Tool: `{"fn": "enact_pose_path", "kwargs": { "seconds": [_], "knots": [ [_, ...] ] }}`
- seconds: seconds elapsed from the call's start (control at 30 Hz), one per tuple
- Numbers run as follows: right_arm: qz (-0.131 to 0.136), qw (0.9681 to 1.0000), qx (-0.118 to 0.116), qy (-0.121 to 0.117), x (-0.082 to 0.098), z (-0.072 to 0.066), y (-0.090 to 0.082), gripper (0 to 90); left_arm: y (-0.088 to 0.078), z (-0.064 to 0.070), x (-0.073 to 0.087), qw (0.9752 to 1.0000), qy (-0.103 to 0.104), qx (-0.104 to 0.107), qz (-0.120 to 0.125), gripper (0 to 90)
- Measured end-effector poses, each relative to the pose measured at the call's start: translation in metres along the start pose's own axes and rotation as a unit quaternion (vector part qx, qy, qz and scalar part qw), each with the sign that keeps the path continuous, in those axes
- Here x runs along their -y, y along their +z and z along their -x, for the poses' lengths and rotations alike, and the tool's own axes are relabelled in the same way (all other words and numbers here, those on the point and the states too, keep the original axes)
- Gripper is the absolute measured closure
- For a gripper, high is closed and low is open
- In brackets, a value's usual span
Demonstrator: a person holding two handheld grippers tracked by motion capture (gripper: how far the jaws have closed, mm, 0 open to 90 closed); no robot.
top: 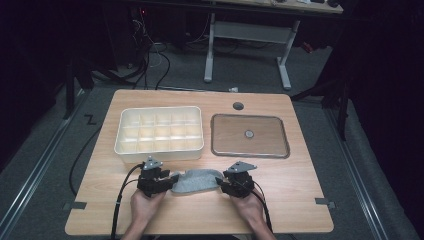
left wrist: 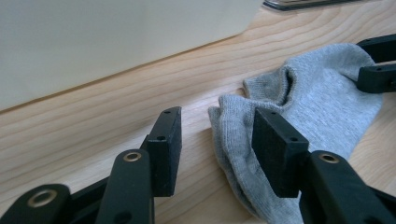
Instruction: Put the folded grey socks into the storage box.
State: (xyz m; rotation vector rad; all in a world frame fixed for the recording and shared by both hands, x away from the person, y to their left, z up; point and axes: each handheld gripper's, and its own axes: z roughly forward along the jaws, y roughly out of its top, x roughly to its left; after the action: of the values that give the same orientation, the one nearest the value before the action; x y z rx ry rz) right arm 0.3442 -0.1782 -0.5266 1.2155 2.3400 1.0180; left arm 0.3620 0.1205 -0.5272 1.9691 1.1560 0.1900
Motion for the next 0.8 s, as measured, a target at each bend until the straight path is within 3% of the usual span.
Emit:
{"fn": "enact_pose_path", "kwargs": {
  "seconds": [0.2,0.47,0.57,0.7,0.8],
  "knots": [
    [0.003,0.9999,0.011,0.011,0.008,0.007,-0.008,58.6,0.012,0.009,-0.007,0.9996,0.026,0.006,-0.012,53.4],
    [0.001,0.9996,0.022,0.020,0.013,0.012,-0.014,57.5,0.022,0.012,-0.013,0.9993,0.035,0.007,-0.014,53.9],
    [0.001,0.9993,0.028,0.024,0.014,0.012,-0.015,57.3,0.027,0.014,-0.018,0.9987,0.047,0.002,-0.018,53.8],
    [0.002,0.9993,0.029,0.025,0.015,0.013,-0.015,57.3,0.030,0.013,-0.020,0.9989,0.044,0.003,-0.017,53.2],
    [0.000,0.9991,0.029,0.031,0.014,0.013,-0.016,56.6,0.022,0.015,-0.020,0.9992,0.036,-0.002,-0.014,49.4]
  ]
}}
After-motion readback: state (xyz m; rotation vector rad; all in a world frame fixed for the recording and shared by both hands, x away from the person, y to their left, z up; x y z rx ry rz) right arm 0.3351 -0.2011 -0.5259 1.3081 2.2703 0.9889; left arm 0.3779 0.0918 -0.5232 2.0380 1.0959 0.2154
